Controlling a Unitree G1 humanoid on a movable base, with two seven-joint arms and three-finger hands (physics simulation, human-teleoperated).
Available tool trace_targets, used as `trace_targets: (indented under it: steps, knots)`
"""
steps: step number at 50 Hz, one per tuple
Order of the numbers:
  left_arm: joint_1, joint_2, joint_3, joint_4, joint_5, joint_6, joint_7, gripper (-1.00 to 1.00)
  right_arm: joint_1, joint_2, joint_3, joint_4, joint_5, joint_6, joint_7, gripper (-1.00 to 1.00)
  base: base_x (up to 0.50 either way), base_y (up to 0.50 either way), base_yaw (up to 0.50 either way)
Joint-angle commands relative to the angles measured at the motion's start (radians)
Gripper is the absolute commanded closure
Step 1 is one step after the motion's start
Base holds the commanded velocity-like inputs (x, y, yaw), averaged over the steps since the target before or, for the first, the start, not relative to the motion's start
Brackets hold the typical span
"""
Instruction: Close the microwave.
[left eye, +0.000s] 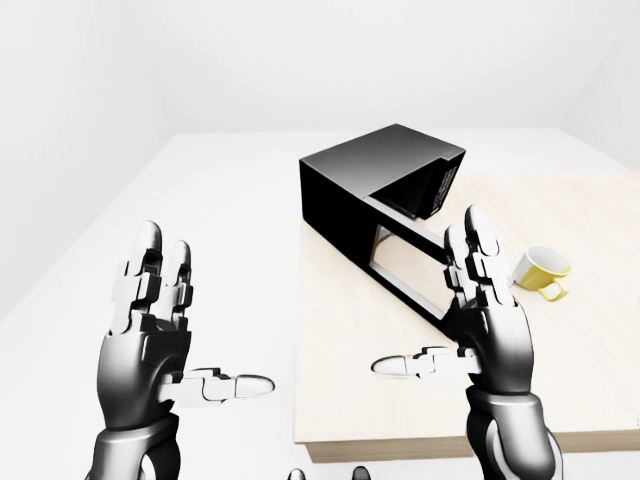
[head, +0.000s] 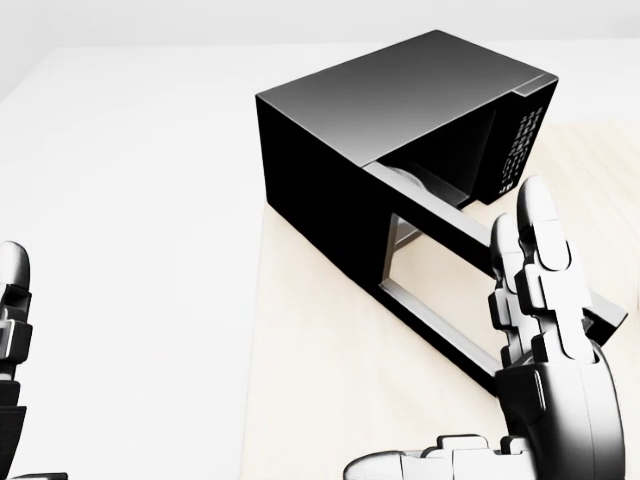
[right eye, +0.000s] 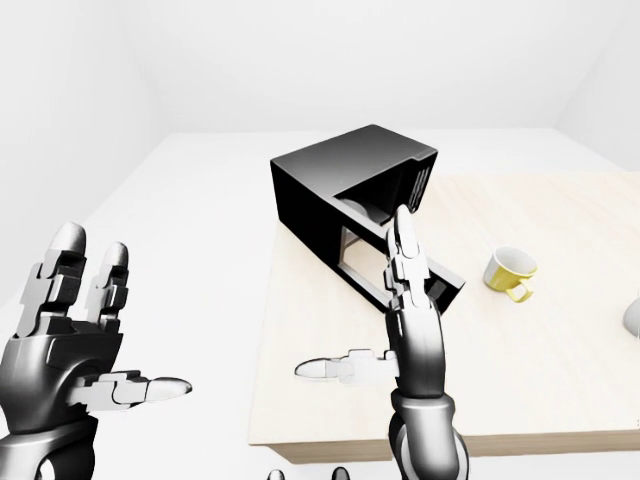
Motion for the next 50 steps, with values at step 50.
trace_targets:
  steps: [50]
  knots:
    - [-0.012, 0.0, 0.007, 0.015, -0.01, 0.0, 0.011, -1.0, -0.079, 0.006, 0.052, 0.326, -0.035, 0.0, -0.001, -1.0, 0.13, 0.02, 0.0]
